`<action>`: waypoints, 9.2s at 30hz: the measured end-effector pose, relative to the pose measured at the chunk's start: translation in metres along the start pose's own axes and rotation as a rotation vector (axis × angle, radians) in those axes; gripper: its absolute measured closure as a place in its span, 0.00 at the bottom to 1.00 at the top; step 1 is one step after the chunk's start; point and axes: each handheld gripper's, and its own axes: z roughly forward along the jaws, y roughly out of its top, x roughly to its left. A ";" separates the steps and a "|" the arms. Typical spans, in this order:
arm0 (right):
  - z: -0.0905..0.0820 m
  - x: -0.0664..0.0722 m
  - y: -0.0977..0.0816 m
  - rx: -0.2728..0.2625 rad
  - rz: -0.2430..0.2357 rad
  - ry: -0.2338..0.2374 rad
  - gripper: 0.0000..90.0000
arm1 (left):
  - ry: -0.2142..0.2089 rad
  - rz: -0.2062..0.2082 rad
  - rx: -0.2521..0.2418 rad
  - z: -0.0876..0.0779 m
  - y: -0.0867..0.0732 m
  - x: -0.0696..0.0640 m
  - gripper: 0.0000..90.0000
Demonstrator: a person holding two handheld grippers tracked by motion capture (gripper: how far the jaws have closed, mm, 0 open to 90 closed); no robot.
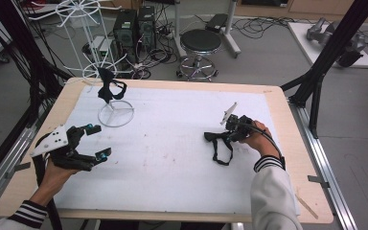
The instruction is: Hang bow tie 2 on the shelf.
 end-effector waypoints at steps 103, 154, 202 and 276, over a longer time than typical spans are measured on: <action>-0.090 0.090 0.080 -0.705 -0.024 0.406 0.96 | -0.211 0.096 0.012 0.068 0.073 -0.030 0.18; -0.077 0.106 0.105 -0.676 -0.113 0.457 0.95 | -0.366 0.211 0.118 0.096 0.080 -0.040 0.92; -0.093 0.123 0.001 -0.951 0.148 0.040 0.01 | -0.075 0.148 -0.068 0.002 0.096 0.006 0.92; -0.055 0.154 -0.093 -1.087 0.443 -0.248 0.01 | 0.361 0.132 -0.082 -0.050 0.100 0.075 0.92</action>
